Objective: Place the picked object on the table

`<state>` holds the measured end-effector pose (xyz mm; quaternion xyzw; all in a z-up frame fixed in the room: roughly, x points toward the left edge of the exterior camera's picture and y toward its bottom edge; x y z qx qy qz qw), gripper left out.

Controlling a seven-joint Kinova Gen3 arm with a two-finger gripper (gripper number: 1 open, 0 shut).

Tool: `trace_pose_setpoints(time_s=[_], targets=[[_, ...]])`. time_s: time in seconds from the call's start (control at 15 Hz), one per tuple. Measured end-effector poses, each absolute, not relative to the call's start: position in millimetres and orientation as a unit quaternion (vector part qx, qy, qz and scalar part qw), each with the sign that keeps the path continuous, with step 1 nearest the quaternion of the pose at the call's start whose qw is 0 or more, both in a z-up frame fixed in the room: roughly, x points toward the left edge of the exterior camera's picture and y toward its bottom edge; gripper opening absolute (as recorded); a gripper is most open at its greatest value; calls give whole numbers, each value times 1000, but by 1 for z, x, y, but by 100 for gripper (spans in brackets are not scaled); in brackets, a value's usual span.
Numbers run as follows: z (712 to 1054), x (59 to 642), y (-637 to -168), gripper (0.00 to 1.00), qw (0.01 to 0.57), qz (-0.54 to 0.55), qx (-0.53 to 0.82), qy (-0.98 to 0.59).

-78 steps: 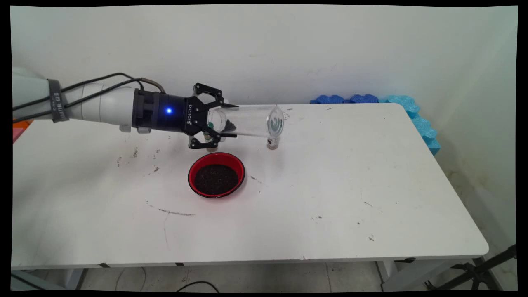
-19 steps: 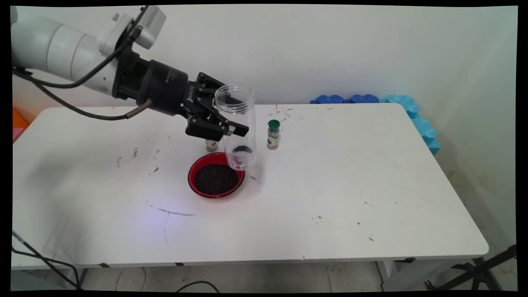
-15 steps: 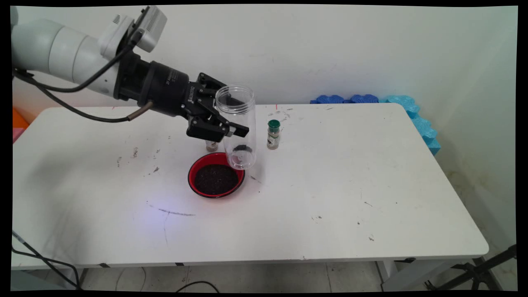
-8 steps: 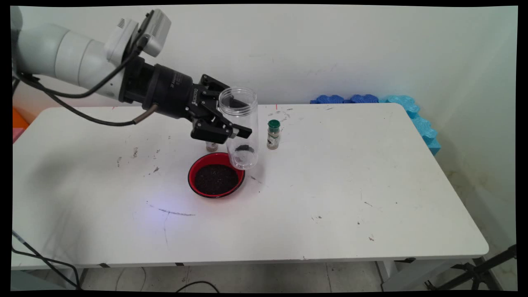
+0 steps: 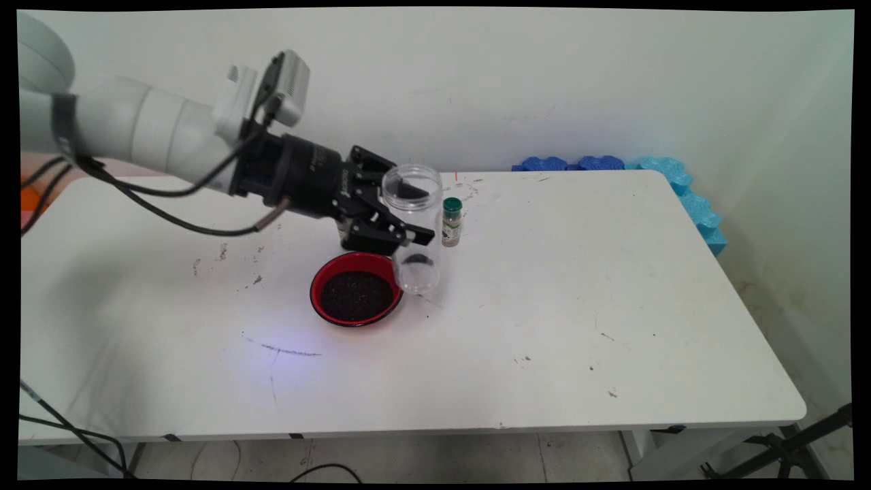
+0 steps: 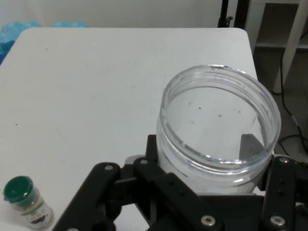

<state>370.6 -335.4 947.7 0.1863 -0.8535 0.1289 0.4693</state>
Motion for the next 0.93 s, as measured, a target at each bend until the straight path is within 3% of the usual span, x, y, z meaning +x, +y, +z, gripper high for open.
trace_pose_setpoints(time_s=[0.93], targets=[[860, 333, -324, 0, 476, 106, 207, -848]])
